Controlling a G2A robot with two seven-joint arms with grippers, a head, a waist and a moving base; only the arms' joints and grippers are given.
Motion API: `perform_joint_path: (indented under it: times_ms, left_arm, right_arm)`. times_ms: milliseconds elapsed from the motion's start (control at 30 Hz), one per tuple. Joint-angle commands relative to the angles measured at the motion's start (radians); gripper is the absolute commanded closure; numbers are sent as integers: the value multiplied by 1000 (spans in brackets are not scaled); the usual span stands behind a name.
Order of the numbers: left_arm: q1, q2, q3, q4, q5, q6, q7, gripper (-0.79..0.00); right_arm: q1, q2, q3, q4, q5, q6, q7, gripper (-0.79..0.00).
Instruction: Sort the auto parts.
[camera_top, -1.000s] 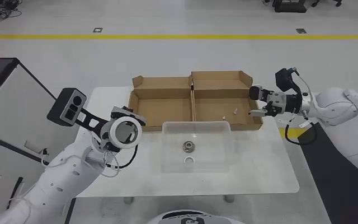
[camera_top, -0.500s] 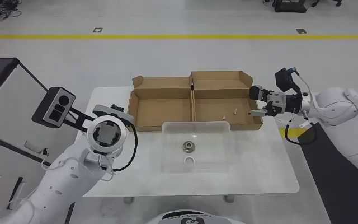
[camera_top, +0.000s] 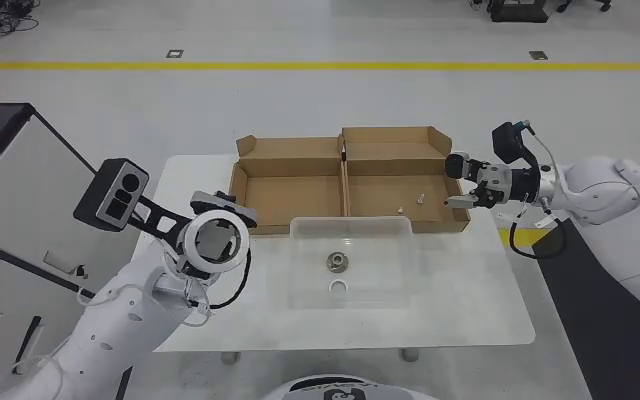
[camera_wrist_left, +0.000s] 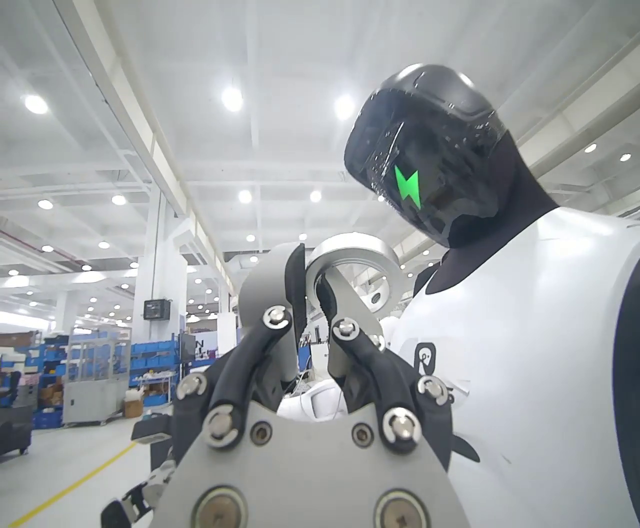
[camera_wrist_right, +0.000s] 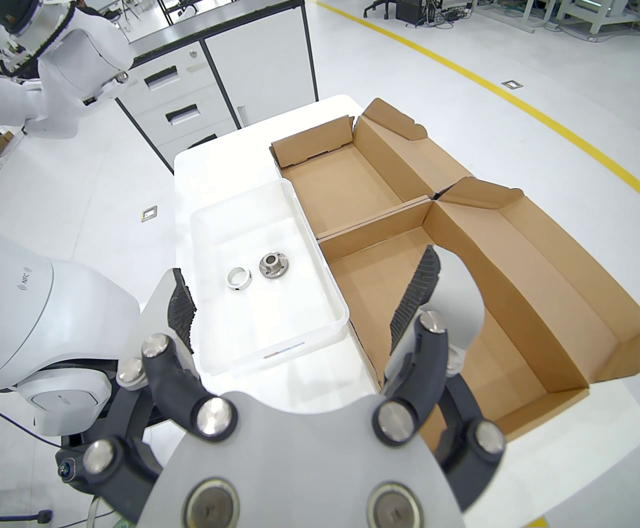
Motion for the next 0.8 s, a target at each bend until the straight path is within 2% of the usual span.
perform_joint_path:
  times_ms: [0, 133, 267, 500, 600, 767]
  left_arm:
    - [-4, -2, 6, 17, -2, 24, -88, 0]
    - [-15, -11, 13, 41, -27, 71, -184, 0]
    - [-65, -26, 22, 58, -50, 112, -255, 0]
    - [-264, -67, 82, 169, -67, 192, -483, 0]
    - [-359, -84, 116, 247, -10, 200, -617, 0]
    - [-445, -108, 180, 350, 63, 216, -791, 0]
  right_arm:
    - [0, 0, 0, 0, 0, 0, 0, -785]
    - [0, 0, 0, 0, 0, 0, 0, -785]
    - [0, 0, 0, 0, 0, 0, 0, -785]
    - [0, 0, 0, 0, 0, 0, 0, -785]
    - [0, 0, 0, 0, 0, 0, 0, -785]
    - [0, 0, 0, 0, 0, 0, 0, -785]
